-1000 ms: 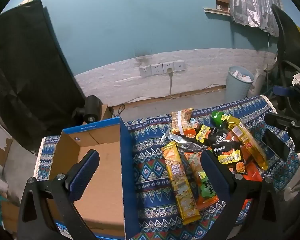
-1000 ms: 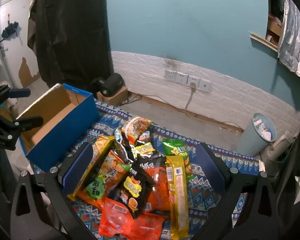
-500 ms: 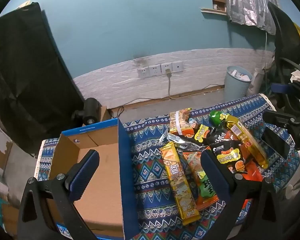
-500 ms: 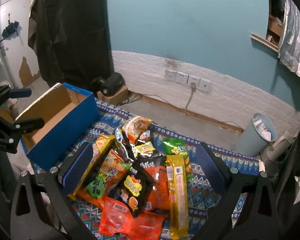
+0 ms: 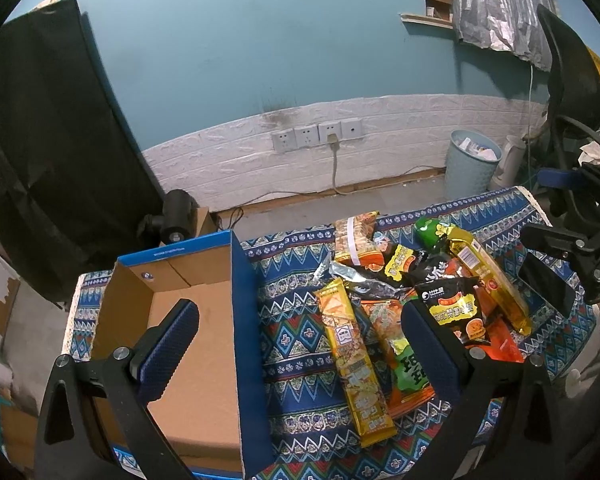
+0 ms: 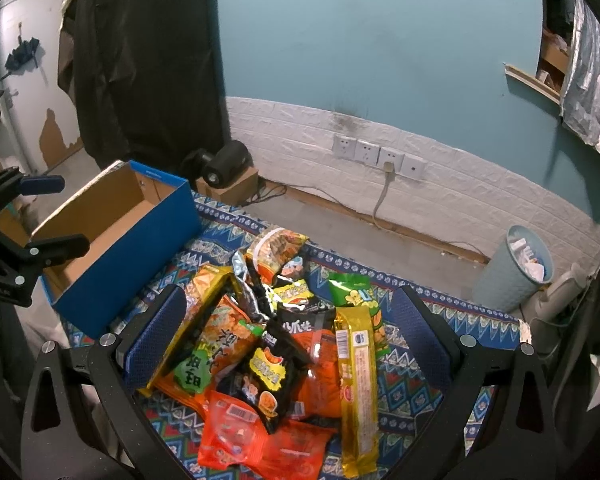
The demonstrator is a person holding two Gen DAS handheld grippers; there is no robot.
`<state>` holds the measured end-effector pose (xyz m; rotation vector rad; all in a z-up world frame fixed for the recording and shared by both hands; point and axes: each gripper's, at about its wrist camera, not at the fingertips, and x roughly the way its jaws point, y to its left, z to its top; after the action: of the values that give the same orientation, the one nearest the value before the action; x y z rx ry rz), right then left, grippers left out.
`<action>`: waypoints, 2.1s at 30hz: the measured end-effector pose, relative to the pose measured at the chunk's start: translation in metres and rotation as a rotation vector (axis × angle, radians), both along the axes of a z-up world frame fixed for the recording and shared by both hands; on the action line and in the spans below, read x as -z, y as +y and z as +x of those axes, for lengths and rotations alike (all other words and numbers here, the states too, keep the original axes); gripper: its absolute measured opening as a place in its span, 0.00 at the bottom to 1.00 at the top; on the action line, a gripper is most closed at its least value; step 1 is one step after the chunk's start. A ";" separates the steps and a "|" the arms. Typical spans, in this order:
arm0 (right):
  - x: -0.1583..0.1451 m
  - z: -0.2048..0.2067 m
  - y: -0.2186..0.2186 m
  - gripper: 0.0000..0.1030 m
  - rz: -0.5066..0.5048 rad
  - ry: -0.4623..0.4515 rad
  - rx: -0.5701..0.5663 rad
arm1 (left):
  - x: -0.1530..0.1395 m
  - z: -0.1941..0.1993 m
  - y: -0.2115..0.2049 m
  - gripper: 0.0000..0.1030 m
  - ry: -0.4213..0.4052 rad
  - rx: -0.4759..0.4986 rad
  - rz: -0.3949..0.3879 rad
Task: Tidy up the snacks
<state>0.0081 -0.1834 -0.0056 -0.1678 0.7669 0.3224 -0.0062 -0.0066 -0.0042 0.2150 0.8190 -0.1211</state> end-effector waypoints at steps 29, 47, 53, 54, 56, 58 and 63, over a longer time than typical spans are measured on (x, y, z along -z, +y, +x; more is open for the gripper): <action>0.001 -0.001 0.001 0.98 0.001 0.007 -0.004 | 0.004 0.001 -0.003 0.99 0.015 0.008 0.004; 0.003 -0.003 0.003 0.98 0.003 0.009 -0.007 | 0.006 0.003 -0.005 0.99 0.029 0.015 0.001; 0.003 -0.003 0.003 0.98 0.004 0.009 -0.007 | 0.007 0.002 -0.005 0.99 0.030 0.016 0.001; 0.003 -0.002 0.002 0.98 0.003 0.010 -0.008 | 0.007 0.002 -0.005 0.99 0.030 0.016 0.000; 0.003 -0.002 0.002 0.98 0.003 0.010 -0.007 | 0.007 0.002 -0.005 0.99 0.031 0.016 0.000; 0.003 -0.003 0.003 0.98 0.004 0.010 -0.008 | 0.007 0.002 -0.005 0.99 0.030 0.016 0.001; 0.003 -0.003 0.002 0.98 0.003 0.010 -0.007 | 0.007 0.001 -0.005 0.99 0.032 0.017 0.000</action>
<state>0.0049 -0.1809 -0.0084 -0.1659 0.7757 0.3311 -0.0050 -0.0120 -0.0117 0.2205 0.8488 -0.1404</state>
